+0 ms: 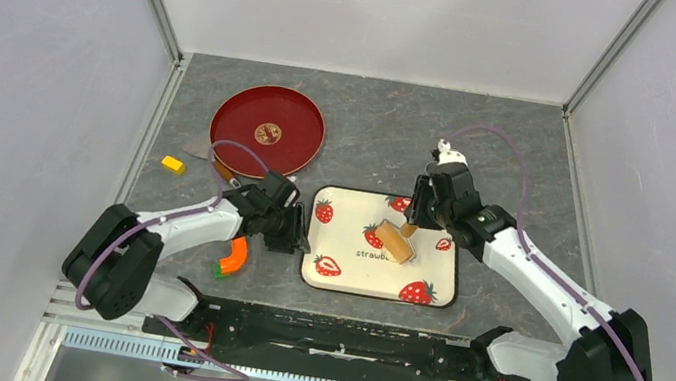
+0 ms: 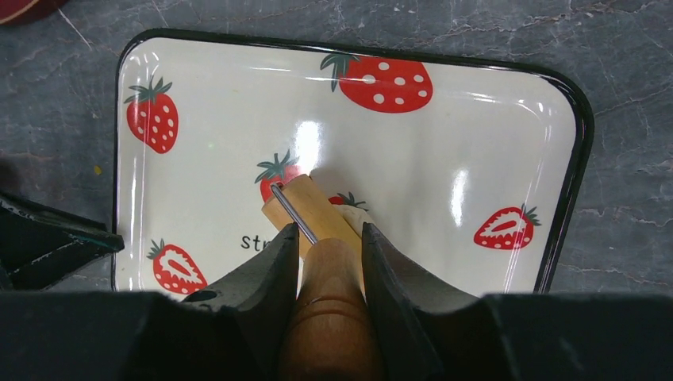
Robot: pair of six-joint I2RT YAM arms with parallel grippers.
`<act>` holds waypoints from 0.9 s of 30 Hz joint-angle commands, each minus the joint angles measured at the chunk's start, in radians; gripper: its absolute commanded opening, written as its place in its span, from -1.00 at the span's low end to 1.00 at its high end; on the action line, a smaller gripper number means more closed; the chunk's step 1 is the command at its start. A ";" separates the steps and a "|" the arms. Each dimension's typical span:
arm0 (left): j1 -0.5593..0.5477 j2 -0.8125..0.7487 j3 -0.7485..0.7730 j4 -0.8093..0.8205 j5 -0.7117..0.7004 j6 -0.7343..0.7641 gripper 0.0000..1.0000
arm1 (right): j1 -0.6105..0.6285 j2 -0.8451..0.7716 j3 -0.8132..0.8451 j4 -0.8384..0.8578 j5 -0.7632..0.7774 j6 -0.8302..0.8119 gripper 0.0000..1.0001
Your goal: Roll out the dumpling wrappers from the dough
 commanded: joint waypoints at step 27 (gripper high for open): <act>-0.359 0.366 0.274 0.597 0.090 -0.270 -0.89 | -0.086 -0.243 -0.269 0.247 -0.092 0.327 -1.00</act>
